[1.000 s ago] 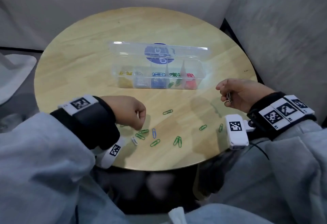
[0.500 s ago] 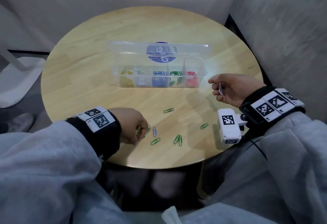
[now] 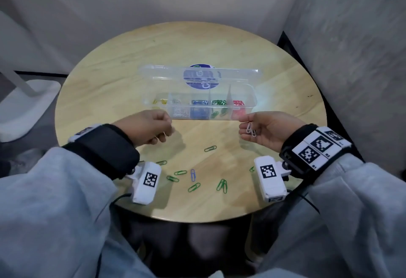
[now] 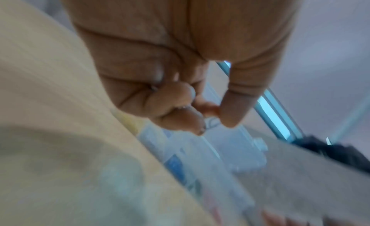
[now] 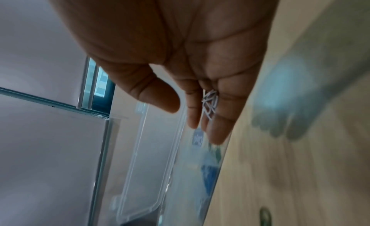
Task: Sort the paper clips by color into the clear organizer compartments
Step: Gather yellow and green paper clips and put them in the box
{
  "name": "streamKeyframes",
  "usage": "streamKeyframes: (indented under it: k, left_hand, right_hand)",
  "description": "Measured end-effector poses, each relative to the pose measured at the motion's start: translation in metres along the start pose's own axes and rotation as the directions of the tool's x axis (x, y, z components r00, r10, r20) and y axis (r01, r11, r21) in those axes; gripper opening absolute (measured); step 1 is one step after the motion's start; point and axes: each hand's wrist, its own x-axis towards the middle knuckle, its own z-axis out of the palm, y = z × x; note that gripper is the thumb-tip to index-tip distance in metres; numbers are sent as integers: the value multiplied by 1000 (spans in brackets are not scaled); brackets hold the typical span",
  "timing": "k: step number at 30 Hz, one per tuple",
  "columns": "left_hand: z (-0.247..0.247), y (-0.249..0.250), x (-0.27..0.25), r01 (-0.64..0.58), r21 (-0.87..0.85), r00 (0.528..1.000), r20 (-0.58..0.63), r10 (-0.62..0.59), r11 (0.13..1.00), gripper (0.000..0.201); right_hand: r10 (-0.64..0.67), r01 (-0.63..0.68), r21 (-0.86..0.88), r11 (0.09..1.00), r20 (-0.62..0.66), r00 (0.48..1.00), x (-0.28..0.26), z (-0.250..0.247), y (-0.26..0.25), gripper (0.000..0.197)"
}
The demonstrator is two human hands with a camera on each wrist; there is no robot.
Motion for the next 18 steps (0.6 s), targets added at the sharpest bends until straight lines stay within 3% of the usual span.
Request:
streamKeyframes:
  k: [3, 6, 10, 14, 18]
  left_hand:
    - [-11, 9, 5, -1, -279, 991, -130, -37, 960, 29]
    - [-17, 13, 8, -22, -405, 985, -167, -50, 914, 27]
    - [-23, 16, 11, -23, -491, 982, -175, -73, 871, 19]
    - [-27, 20, 18, -41, -502, 982, -178, -57, 864, 20]
    - [-21, 28, 28, -30, -615, 987, -141, -73, 788, 19]
  right_hand:
    - [-7, 8, -19, 1000, 47, 999, 5, 29, -5, 15]
    - [-61, 63, -36, 997, 63, 996, 20, 67, -21, 10]
    - [-93, 93, 8, 996, 62, 994, 51, 108, -49, 16]
    - [-54, 61, -161, 985, 47, 997, 87, 122, -51, 15]
    - [-146, 168, -266, 949, 100, 984, 88, 111, -37, 26]
